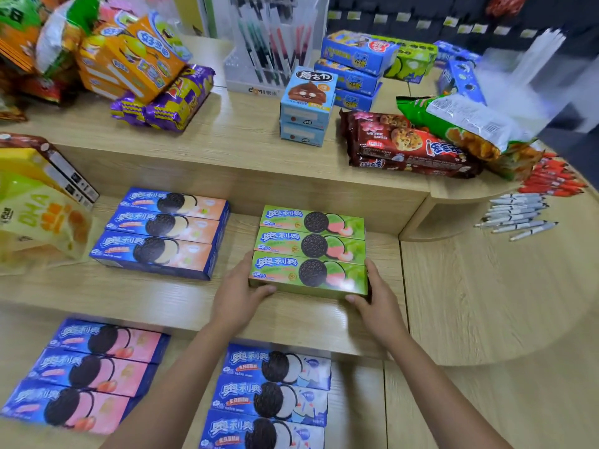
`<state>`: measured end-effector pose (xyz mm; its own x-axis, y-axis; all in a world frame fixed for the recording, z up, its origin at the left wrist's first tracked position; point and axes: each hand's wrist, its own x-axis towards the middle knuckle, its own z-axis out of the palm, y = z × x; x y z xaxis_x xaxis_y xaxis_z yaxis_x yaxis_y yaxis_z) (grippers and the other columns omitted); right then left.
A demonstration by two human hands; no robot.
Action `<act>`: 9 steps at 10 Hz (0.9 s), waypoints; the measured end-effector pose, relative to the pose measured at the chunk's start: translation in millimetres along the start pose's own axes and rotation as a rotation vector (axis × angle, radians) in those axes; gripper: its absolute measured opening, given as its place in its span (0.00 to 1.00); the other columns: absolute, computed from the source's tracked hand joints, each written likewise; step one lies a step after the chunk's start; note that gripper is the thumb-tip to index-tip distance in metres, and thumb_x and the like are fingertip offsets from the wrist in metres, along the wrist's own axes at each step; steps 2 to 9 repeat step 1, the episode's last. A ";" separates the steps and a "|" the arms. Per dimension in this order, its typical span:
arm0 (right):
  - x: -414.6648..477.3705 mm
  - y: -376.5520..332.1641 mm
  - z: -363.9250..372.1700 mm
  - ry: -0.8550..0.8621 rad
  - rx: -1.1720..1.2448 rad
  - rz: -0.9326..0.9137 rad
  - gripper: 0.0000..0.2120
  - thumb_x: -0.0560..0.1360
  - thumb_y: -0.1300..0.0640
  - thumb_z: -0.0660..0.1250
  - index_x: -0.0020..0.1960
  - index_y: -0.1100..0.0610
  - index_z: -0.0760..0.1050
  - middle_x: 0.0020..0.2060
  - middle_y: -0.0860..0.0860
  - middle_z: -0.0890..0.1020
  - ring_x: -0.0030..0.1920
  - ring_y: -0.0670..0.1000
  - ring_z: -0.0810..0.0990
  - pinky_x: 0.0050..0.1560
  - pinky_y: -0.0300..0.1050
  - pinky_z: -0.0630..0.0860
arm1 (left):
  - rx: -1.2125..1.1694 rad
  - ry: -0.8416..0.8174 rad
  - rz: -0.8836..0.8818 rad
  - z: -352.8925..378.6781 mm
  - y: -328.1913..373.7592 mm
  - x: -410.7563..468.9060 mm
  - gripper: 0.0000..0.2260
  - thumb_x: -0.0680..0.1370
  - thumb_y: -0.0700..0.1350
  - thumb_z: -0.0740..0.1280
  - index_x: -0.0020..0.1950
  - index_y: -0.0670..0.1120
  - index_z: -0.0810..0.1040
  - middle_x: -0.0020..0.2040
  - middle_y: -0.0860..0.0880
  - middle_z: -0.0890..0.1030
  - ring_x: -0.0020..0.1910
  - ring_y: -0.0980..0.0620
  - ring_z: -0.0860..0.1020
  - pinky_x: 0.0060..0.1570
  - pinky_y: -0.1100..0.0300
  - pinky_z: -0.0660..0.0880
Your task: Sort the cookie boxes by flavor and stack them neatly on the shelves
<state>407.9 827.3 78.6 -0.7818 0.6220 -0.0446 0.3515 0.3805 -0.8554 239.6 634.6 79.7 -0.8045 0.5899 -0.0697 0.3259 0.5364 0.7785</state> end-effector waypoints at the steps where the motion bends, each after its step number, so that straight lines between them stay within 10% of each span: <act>1: -5.2 -5.5 -6.3 0.001 -0.028 0.016 0.40 0.65 0.64 0.73 0.71 0.52 0.58 0.59 0.46 0.73 0.60 0.51 0.71 0.57 0.40 0.67 | 0.011 -0.012 -0.032 -4.4 7.5 -3.0 0.33 0.67 0.44 0.75 0.67 0.51 0.63 0.61 0.49 0.77 0.58 0.46 0.75 0.46 0.57 0.70; 9: -5.2 -5.5 -6.3 0.001 -0.028 0.016 0.40 0.65 0.64 0.73 0.71 0.52 0.58 0.59 0.46 0.73 0.60 0.51 0.71 0.57 0.40 0.67 | 0.011 -0.012 -0.032 -4.4 7.5 -3.0 0.33 0.67 0.44 0.75 0.67 0.51 0.63 0.61 0.49 0.77 0.58 0.46 0.75 0.46 0.57 0.70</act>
